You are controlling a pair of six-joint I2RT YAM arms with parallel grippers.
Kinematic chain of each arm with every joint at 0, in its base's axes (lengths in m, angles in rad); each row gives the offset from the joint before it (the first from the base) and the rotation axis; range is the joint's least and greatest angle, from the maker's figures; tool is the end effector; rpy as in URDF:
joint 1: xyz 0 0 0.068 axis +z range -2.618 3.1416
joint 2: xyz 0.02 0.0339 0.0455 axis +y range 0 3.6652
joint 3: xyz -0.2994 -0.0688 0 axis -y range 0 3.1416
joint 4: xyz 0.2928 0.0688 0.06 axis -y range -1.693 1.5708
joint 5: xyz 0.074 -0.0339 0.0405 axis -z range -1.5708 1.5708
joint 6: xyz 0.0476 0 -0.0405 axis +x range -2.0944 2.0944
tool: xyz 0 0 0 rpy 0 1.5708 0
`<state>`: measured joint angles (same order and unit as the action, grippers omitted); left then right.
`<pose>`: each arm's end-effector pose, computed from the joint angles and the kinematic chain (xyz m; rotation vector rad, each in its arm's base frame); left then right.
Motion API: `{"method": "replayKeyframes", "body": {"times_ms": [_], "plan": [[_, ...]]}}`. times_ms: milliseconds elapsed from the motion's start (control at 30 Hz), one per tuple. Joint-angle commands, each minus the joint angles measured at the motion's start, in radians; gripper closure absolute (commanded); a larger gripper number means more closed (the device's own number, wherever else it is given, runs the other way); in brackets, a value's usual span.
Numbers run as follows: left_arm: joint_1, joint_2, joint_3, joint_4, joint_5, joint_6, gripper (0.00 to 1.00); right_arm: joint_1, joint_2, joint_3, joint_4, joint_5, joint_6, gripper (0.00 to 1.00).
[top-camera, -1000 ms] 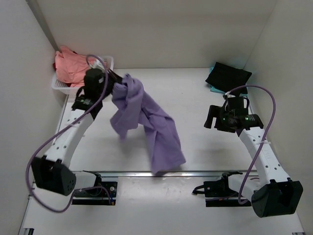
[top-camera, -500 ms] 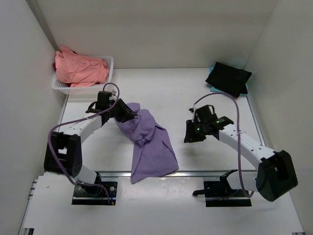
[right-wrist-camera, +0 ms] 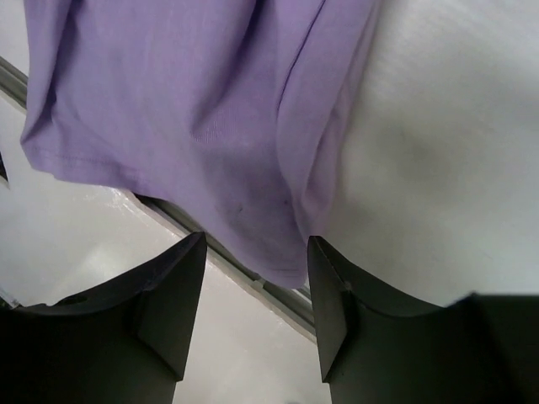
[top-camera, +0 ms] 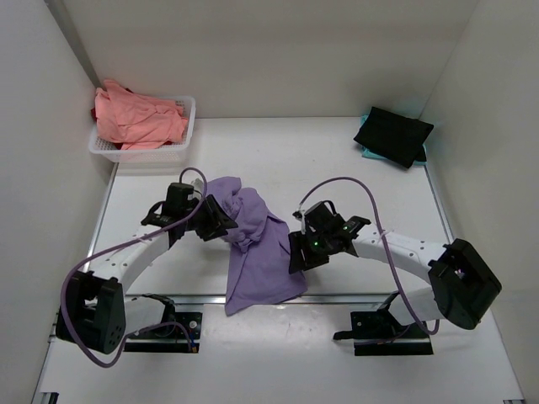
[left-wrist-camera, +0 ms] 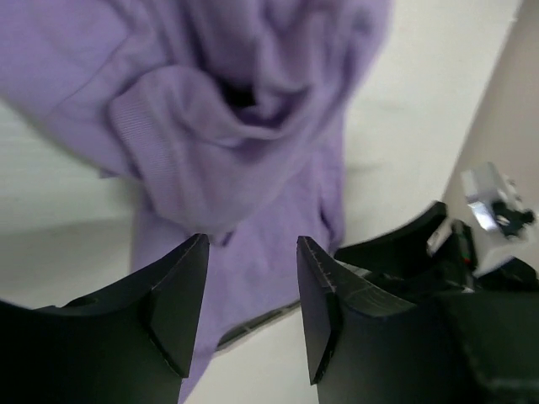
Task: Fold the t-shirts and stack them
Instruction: Flatten out the tshirt
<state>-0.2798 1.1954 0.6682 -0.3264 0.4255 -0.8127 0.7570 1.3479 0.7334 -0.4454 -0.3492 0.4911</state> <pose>0.2546 -0.0936 0.2081 -0.4763 2.5359 -0.9754 0.1965 0.2080 0.1821 -0.5009 2.7686 0.8312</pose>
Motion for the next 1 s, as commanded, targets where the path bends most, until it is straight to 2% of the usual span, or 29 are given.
{"method": "replayKeyframes", "body": {"times_ms": [0,267,400,433,467,500,533,567,600,700,767,967], "plan": [[-0.004,-0.014,-0.044,-0.025,-0.073,0.021,0.43,0.03,0.005,-0.002,0.051,-0.011,0.03,0.51],[-0.056,0.119,-0.044,0.026,-0.149,0.014,0.4,0.045,0.042,-0.005,0.04,0.004,0.033,0.46],[-0.074,0.174,-0.027,0.058,-0.151,0.003,0.45,0.05,0.072,-0.006,0.04,0.01,0.029,0.48],[-0.076,0.182,-0.021,0.064,-0.143,0.0,0.53,0.051,0.074,-0.011,0.04,0.007,0.033,0.49],[-0.078,0.194,-0.016,0.07,-0.14,-0.003,0.65,0.053,0.079,-0.009,0.031,0.006,0.029,0.52],[-0.078,0.194,-0.013,0.07,-0.139,-0.005,0.76,0.056,0.086,-0.006,0.031,0.003,0.027,0.61],[-0.075,0.191,-0.019,0.081,-0.131,-0.009,0.92,0.054,0.092,-0.006,0.036,0.007,0.017,0.68],[-0.07,0.187,-0.012,0.089,-0.123,-0.016,1.0,0.047,0.089,-0.011,0.03,0.007,0.02,0.77],[-0.064,0.176,-0.01,0.093,-0.116,-0.022,1.0,0.042,0.091,-0.009,0.033,0.007,0.017,0.99],[-0.045,0.13,0.014,0.076,-0.099,-0.028,1.0,0.025,0.076,0.02,-0.021,0.032,-0.006,1.0],[-0.022,0.083,0.089,0.046,-0.11,-0.031,1.0,-0.007,0.048,0.083,-0.082,0.091,-0.025,1.0],[0.06,0.026,0.417,-0.124,-0.122,-0.008,1.0,-0.254,-0.105,0.263,-0.245,0.174,-0.101,1.0]]}}
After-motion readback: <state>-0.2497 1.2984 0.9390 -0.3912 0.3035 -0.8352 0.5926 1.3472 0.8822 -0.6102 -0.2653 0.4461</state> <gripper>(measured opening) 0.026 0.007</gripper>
